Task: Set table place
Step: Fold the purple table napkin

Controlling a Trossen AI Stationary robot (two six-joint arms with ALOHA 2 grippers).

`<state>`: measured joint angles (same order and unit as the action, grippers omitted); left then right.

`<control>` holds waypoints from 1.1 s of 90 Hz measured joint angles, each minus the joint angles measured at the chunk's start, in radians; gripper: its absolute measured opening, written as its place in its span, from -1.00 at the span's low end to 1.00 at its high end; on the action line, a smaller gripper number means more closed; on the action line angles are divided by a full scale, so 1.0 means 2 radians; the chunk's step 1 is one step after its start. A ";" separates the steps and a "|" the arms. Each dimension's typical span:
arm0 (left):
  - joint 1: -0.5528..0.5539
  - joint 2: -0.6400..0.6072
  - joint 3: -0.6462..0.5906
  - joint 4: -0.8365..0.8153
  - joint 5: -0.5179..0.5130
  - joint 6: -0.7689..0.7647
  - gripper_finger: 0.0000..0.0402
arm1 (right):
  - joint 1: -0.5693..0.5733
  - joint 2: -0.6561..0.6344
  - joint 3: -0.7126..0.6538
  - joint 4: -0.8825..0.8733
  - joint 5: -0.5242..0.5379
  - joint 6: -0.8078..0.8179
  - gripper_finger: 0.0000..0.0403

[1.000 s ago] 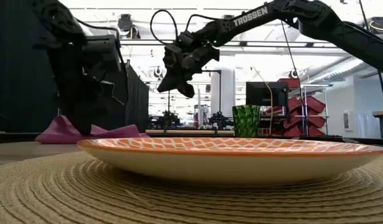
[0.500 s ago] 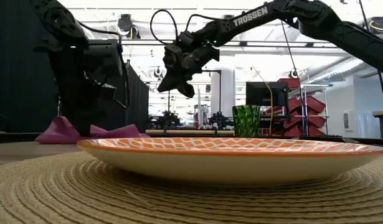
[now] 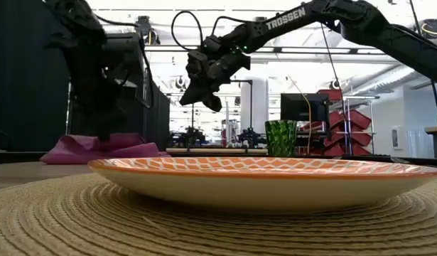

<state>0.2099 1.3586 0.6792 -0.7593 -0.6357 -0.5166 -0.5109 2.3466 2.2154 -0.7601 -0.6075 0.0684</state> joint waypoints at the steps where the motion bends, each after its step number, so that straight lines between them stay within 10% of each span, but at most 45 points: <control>1: 0.002 0.000 0.001 -0.003 -0.001 0.000 -1.00 | 0.000 0.000 0.000 0.000 0.000 0.000 -1.00; 99: 0.147 -0.004 0.050 -0.113 -0.165 -0.049 -1.00 | 0.013 -0.139 0.000 -0.116 0.018 -0.093 -1.00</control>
<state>0.5045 1.3506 0.7787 -0.9852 -0.9665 -0.6144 -0.4839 2.0682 2.2158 -0.9913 -0.5713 -0.1177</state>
